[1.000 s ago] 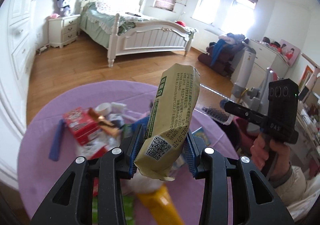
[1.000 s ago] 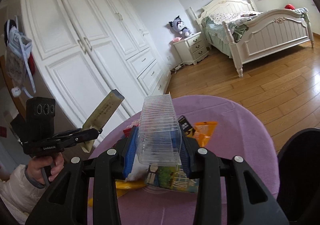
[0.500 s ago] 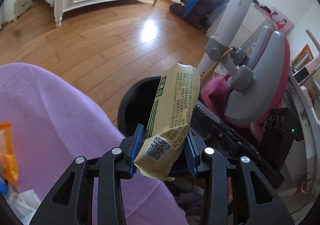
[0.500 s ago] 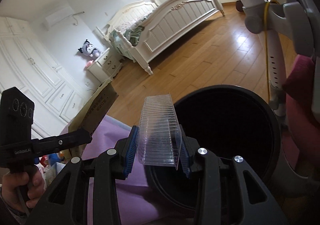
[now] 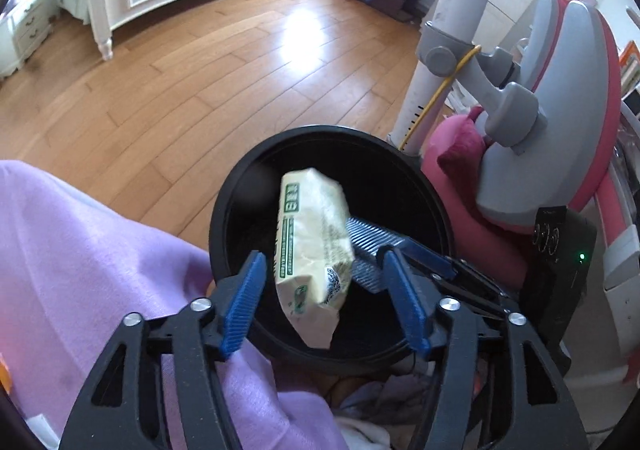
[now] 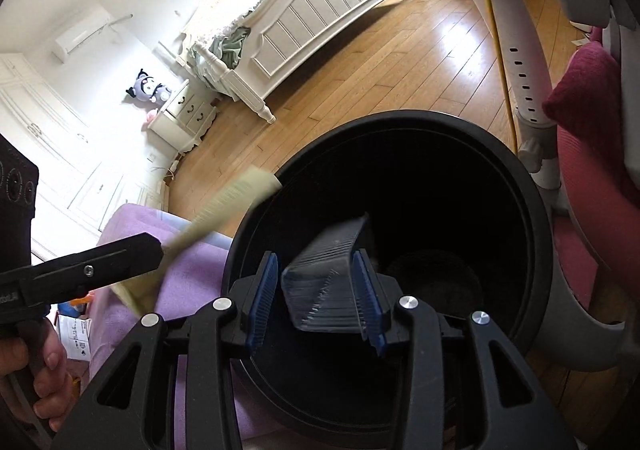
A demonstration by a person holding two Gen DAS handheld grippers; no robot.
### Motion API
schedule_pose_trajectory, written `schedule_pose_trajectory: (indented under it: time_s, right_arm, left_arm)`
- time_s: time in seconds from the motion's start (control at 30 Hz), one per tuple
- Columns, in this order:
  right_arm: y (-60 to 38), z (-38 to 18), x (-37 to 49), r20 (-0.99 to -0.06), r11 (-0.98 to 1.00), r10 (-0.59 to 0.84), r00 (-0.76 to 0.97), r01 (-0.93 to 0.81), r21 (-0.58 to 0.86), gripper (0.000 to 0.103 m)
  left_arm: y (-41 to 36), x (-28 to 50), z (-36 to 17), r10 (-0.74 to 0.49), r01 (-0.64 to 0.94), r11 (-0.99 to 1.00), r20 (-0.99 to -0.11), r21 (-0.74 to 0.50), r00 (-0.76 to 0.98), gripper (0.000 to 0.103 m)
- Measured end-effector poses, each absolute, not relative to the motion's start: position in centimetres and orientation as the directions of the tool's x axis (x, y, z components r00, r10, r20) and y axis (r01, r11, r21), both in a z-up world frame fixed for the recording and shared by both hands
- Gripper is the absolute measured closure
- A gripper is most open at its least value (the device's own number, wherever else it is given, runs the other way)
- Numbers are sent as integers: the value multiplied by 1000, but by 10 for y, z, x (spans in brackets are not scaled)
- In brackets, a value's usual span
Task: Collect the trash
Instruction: 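Open both tools to drop the container and snack bag into the bin, then grasp the red Wangzai milk box with the left tool while the right grasps the green milk carton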
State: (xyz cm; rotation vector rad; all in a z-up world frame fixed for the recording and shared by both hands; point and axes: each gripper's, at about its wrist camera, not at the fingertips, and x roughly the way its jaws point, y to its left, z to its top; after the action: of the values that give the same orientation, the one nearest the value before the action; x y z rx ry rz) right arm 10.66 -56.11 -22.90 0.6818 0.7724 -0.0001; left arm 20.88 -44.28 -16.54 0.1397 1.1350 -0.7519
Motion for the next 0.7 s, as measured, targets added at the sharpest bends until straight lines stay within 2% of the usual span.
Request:
schedule_pose_trajectory:
  time_s: [0.07, 0.3, 0.4, 0.57, 0.6, 0.7]
  right_arm:
    - [-561, -225, 102, -634, 783, 236, 736, 243, 573, 36]
    - [-544, -201, 93, -600, 800, 252, 760, 185, 571, 36]
    - [-528, -186, 93, -577, 812, 278, 768, 133, 569, 36]
    - [-486, -156, 93, -537, 841, 343, 771, 3, 541, 36]
    - [-476, -149, 94, -530, 847, 360, 768, -30, 531, 36]
    - [-440, -128, 96, -513, 855, 421, 748, -139, 499, 34]
  left_arm:
    - [-436, 204, -159, -468, 615, 751, -850, -239, 241, 26]
    - [-402, 180, -125, -515, 622, 746, -798, -238, 312, 26]
    - [-374, 166, -106, -530, 600, 764, -760, -236, 376, 17]
    - [-306, 135, -74, -531, 547, 803, -698, -235, 480, 16]
    - [-288, 128, -69, -524, 534, 813, -688, -230, 501, 12]
    - [-232, 109, -58, -475, 469, 858, -667, -207, 574, 11]
